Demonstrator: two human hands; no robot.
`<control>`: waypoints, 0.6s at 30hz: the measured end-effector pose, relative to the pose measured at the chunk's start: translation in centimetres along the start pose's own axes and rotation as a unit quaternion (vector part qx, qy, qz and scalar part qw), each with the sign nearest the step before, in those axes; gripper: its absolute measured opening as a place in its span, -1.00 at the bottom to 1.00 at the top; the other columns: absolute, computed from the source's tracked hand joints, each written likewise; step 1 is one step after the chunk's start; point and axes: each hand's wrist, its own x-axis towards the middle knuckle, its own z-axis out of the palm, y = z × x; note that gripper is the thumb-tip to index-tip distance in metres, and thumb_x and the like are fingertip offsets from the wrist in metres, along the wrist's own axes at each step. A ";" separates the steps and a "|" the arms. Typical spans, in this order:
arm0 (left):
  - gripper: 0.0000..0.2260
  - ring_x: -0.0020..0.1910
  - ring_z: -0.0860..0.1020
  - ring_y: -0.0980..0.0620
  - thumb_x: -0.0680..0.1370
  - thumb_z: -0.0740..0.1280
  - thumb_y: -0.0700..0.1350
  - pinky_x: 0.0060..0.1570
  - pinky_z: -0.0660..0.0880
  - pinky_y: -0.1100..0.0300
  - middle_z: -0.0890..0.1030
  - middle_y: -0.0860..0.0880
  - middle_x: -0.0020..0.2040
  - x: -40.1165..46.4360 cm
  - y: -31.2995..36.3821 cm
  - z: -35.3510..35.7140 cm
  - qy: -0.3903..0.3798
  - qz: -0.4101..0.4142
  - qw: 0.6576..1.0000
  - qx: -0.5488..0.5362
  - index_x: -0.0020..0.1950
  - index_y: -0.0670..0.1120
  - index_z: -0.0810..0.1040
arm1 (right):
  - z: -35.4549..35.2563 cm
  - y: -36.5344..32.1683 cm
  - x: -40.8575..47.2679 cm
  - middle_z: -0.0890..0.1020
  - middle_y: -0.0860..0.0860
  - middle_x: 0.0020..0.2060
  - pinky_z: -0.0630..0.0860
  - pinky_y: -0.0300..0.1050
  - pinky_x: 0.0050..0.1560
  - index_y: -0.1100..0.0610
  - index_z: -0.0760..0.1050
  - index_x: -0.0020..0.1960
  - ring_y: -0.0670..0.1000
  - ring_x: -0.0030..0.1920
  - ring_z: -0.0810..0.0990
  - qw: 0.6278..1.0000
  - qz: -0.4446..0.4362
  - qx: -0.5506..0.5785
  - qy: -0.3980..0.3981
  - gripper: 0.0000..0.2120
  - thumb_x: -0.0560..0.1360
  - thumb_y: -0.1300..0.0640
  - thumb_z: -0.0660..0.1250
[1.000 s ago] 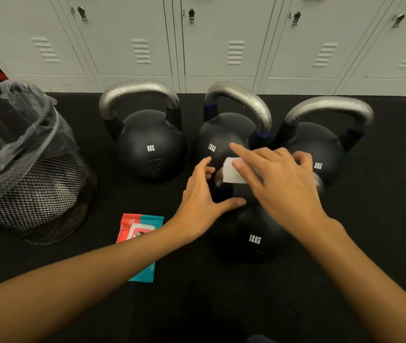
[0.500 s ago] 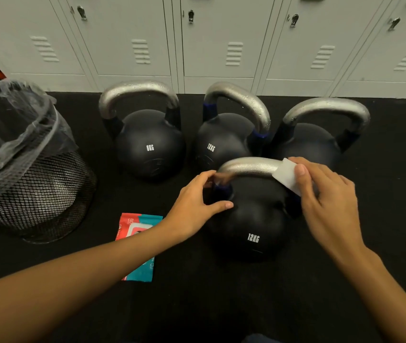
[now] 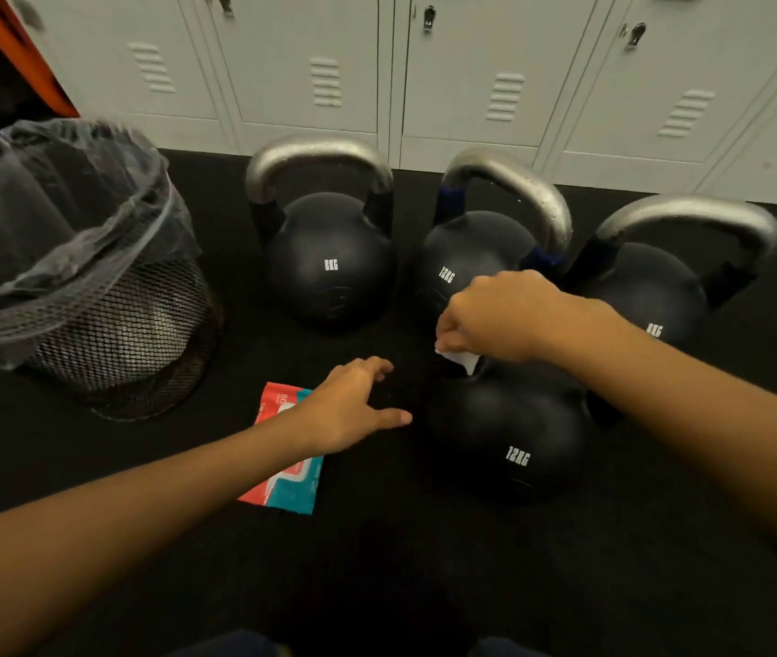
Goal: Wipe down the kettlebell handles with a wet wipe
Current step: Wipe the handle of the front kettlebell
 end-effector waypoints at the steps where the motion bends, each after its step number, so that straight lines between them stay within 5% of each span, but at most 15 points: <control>1: -0.39 0.38 0.35 0.05 0.52 0.39 0.02 0.19 0.37 0.26 0.37 -0.03 0.43 -0.2 -0.1 -0.1 0.002 -0.001 1.000 0.000 0.50 -0.03 0.23 | -0.2 -0.5 0.9 0.54 0.05 0.24 0.39 -0.03 -0.04 -0.12 0.49 0.35 0.16 0.22 0.54 0.999 -0.003 -0.020 -0.042 -0.64 0.61 -0.17 0.18; 5: -0.42 0.40 0.33 0.04 0.54 0.37 -0.02 0.23 0.34 0.24 0.36 -0.03 0.43 -1.2 -0.7 -0.2 0.001 -0.006 1.000 -0.001 0.50 -0.03 0.23 | -0.4 -2.5 3.4 0.53 0.00 0.24 0.41 -0.03 -0.03 -0.05 0.47 0.38 0.12 0.23 0.54 0.979 -0.022 -0.131 -0.153 -0.59 0.55 -0.09 0.34; 11: -0.46 0.39 0.34 0.03 0.57 0.34 -0.04 0.29 0.36 0.17 0.38 -0.04 0.42 -1.6 -0.2 -0.3 -0.004 -0.003 1.000 -0.007 0.50 -0.03 0.22 | 1.3 -4.6 4.3 0.46 0.07 0.35 0.30 0.01 0.34 0.07 0.38 0.42 0.14 0.38 0.42 0.961 -0.066 -0.228 -0.140 -0.56 0.59 -0.04 0.31; 18: -0.52 0.34 0.40 0.06 0.58 0.31 -0.07 0.26 0.40 0.21 0.41 -0.02 0.38 -1.3 0.6 0.0 -0.024 0.024 0.999 -0.039 0.48 -0.03 0.27 | -1.8 -0.9 1.3 0.54 -0.02 0.23 0.46 -0.07 -0.02 -0.17 0.49 0.34 0.09 0.17 0.56 0.985 -0.094 -0.120 -0.083 -0.65 0.56 -0.02 0.33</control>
